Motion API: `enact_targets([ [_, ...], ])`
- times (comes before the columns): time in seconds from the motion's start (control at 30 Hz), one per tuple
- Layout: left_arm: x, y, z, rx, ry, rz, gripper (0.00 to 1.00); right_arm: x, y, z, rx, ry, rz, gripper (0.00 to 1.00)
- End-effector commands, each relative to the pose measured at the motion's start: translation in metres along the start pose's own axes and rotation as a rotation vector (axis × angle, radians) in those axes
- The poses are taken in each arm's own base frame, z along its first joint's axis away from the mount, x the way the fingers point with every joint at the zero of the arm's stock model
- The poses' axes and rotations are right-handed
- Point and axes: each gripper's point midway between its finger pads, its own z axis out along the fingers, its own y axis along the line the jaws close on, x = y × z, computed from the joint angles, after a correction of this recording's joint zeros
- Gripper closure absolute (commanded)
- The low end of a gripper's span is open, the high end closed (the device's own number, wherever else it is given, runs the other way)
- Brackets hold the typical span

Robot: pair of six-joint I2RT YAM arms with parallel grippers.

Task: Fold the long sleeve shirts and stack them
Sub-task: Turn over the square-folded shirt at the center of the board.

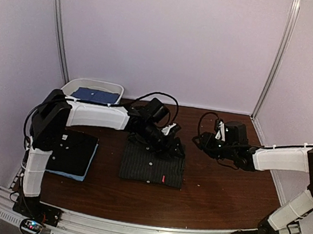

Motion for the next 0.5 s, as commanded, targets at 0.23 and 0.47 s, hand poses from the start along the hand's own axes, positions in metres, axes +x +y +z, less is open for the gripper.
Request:
enact_targets([
  [0.23,-0.029,0.048,-0.091,-0.235,-0.255,-0.033,0.4,0.05,-0.009,0.0,0.068,0.153,-0.145,0.44],
  [0.47,0.01,0.12,-0.136,-0.393,-0.276,-0.128,0.43,0.084,-0.002,0.018,0.063,0.254,-0.182,0.47],
])
